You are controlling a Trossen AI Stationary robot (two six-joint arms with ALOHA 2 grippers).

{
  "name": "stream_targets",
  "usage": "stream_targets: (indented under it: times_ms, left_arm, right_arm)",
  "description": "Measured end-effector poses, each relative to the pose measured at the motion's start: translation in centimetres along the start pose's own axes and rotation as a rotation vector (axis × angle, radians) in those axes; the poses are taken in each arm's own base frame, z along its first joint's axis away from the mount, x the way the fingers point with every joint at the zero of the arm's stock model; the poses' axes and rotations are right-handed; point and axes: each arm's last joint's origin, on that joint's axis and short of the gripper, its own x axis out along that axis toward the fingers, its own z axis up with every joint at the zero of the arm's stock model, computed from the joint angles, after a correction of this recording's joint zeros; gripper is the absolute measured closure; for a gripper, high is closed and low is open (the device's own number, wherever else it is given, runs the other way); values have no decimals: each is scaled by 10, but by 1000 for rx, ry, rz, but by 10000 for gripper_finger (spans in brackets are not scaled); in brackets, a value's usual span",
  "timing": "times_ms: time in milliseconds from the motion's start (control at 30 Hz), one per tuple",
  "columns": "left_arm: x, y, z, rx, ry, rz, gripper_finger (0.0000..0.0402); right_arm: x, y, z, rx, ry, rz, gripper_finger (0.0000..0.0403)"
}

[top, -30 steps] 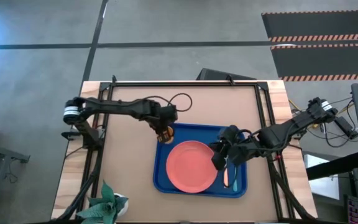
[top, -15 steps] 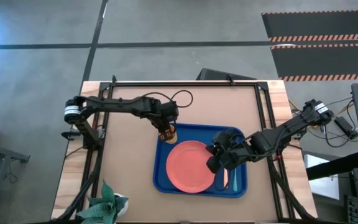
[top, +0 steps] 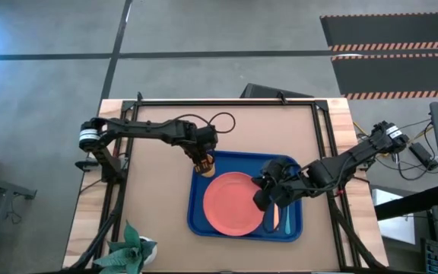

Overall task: Pick and place plate/cup/fork/spoon on tray
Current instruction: Put the yellow cup in the top left corner of the blue tray

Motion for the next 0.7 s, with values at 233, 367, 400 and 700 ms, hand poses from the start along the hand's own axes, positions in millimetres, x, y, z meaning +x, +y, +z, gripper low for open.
stream_targets:
  times_ms: [233, 367, 400, 700]
  left_arm:
    - [0, 0, 1, 1, -7, -2, 401]
    - [0, -1, 3, 2, -30, -7, 401]
    - [0, -1, 3, 3, -35, -8, 401]
    - [0, -2, 3, 53, -34, -8, 402]
  right_arm:
    - [-1, 0, 1, 2, -8, -3, 394]
    - [-1, 0, 0, 2, -8, -4, 394]
    - [-1, 0, 1, 2, -8, -3, 394]
    - [-2, -1, 1, 5, -10, 0, 394]
